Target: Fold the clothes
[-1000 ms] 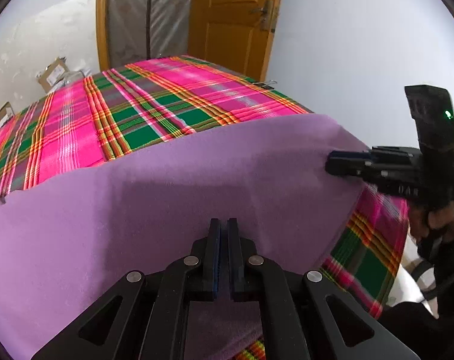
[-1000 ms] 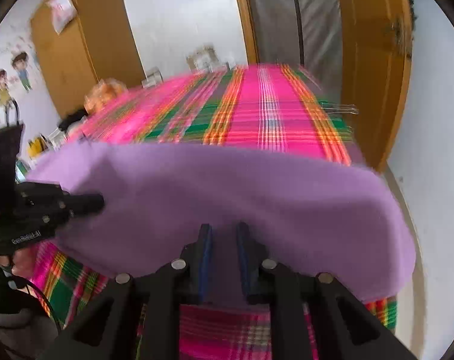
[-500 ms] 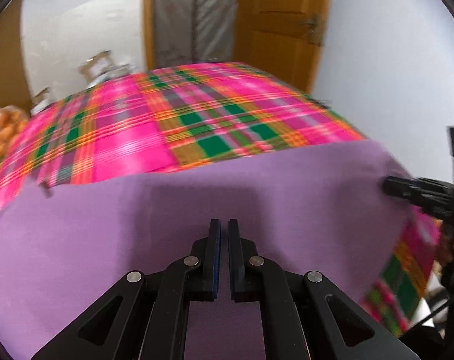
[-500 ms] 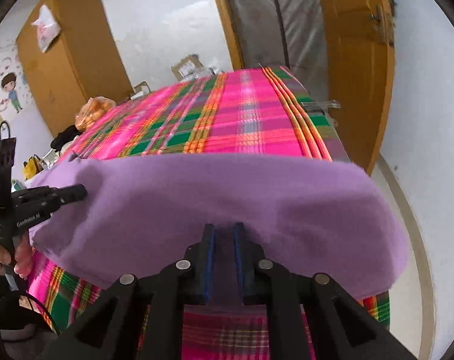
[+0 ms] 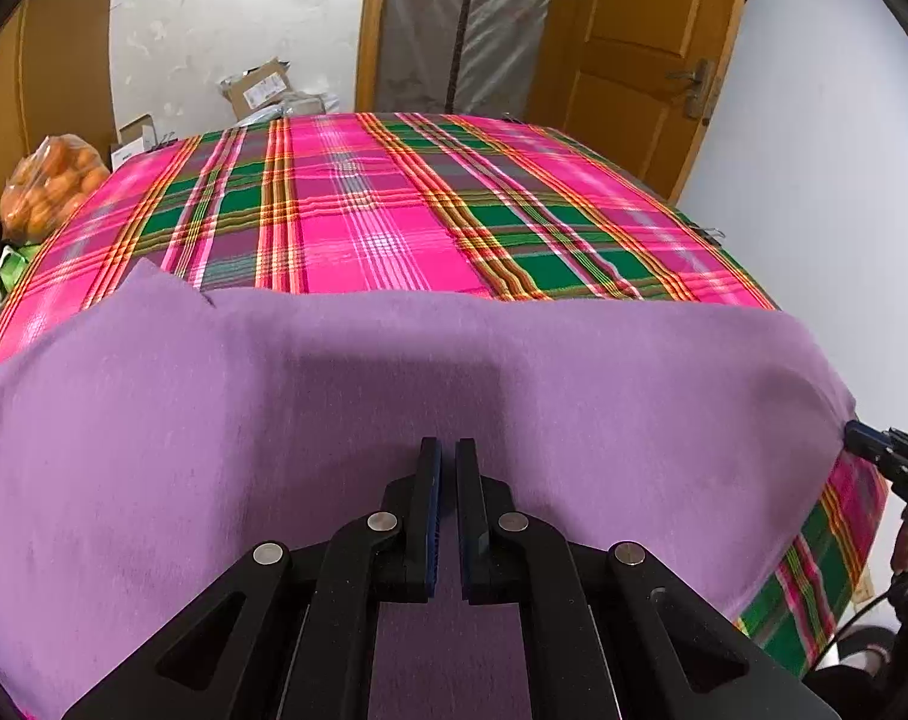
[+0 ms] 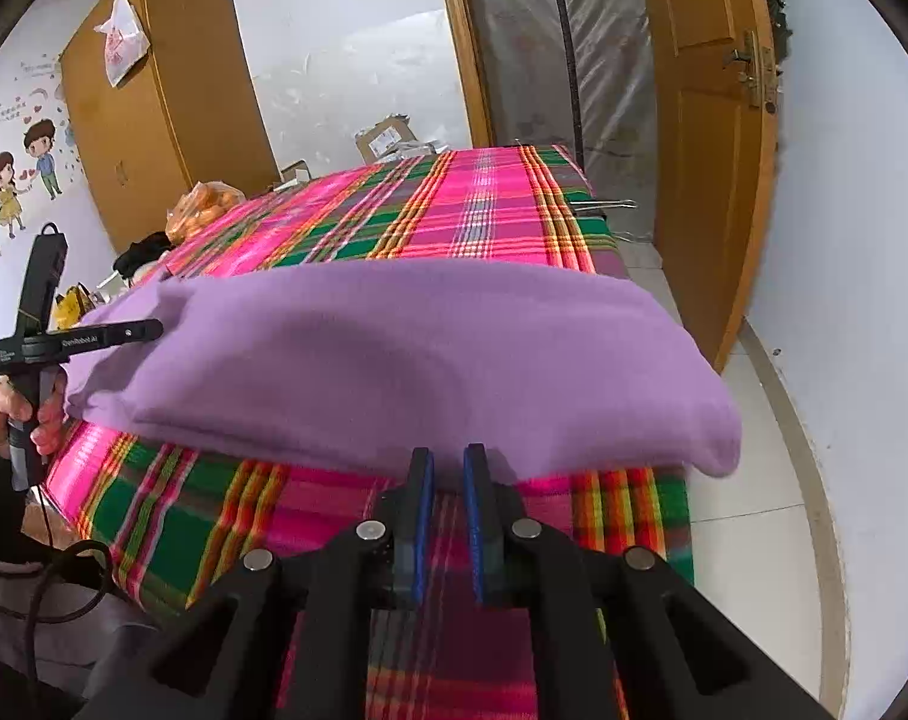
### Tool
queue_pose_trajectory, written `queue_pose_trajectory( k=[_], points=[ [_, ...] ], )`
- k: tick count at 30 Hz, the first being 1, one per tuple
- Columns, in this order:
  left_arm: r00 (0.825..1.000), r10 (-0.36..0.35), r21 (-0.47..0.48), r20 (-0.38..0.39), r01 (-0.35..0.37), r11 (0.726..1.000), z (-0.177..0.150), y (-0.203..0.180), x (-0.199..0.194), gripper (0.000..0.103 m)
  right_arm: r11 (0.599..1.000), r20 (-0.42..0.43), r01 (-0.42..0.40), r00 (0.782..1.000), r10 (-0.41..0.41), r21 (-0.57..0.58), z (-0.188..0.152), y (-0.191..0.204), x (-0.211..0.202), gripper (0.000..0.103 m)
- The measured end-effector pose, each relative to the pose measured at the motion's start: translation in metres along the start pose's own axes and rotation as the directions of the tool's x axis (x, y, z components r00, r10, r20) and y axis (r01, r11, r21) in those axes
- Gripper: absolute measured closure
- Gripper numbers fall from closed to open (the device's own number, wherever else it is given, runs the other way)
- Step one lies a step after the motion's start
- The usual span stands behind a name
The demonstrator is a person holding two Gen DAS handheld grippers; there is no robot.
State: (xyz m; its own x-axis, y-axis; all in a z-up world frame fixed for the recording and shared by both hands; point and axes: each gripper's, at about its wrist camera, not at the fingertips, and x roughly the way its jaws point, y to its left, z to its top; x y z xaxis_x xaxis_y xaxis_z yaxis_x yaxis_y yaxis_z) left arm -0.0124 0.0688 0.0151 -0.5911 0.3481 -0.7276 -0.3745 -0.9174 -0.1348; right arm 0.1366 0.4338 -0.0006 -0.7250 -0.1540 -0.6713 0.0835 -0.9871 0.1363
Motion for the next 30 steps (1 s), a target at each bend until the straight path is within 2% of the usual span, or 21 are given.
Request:
queue_pose_trajectory(
  k=[2,6,8,10,12,14,21,26,28,30],
  points=[
    [1.0,-0.001,0.007,0.005,0.001,1.0,-0.004,-0.002,-0.002,0.099,0.999,0.006,0.037,0.999,-0.037,0.001,0.0,0.008,-0.003,0.09],
    [1.0,-0.006,-0.003,0.009,0.006,1.0,-0.009,-0.001,-0.007,0.099,0.998,0.072,-0.054,0.996,0.055,-0.021,0.008,0.044,0.003,0.086],
    [1.0,-0.004,-0.008,0.009,0.004,1.0,-0.011,0.001,-0.009,0.098,0.997,0.058,-0.065,0.996,0.068,-0.05,0.006,0.064,0.016,0.086],
    [1.0,-0.002,-0.01,0.011,0.002,1.0,-0.014,0.003,-0.012,0.099,0.993,0.06,-0.059,0.996,0.065,-0.098,0.001,0.085,0.021,0.077],
    [1.0,0.0,-0.013,0.012,0.0,1.0,-0.017,0.005,-0.015,0.099,0.986,0.064,-0.052,0.996,0.062,-0.156,-0.006,0.105,0.024,0.061],
    [1.0,-0.002,-0.018,0.014,0.002,1.0,-0.019,0.008,-0.017,0.098,0.975,0.064,-0.05,0.996,0.066,-0.216,-0.01,0.123,0.024,0.058],
    [1.0,-0.004,-0.028,0.018,0.005,1.0,-0.018,0.01,-0.017,0.098,0.962,0.074,-0.111,0.988,0.133,-0.249,-0.003,0.149,0.03,0.065],
    [0.999,0.03,-0.052,0.029,-0.028,0.998,-0.019,0.023,-0.023,0.098,0.964,0.054,-0.08,0.994,0.096,-0.252,0.0,0.142,0.038,0.071],
    [0.998,0.046,-0.073,0.034,-0.044,0.996,-0.021,0.032,-0.026,0.098,0.967,0.058,-0.055,0.996,0.071,-0.247,0.002,0.126,0.035,0.071],
    [0.997,0.07,-0.104,0.04,-0.065,0.992,-0.025,0.044,-0.032,0.098,0.976,0.065,0.001,0.998,0.013,-0.216,0.005,0.105,0.031,0.071]
  ],
)
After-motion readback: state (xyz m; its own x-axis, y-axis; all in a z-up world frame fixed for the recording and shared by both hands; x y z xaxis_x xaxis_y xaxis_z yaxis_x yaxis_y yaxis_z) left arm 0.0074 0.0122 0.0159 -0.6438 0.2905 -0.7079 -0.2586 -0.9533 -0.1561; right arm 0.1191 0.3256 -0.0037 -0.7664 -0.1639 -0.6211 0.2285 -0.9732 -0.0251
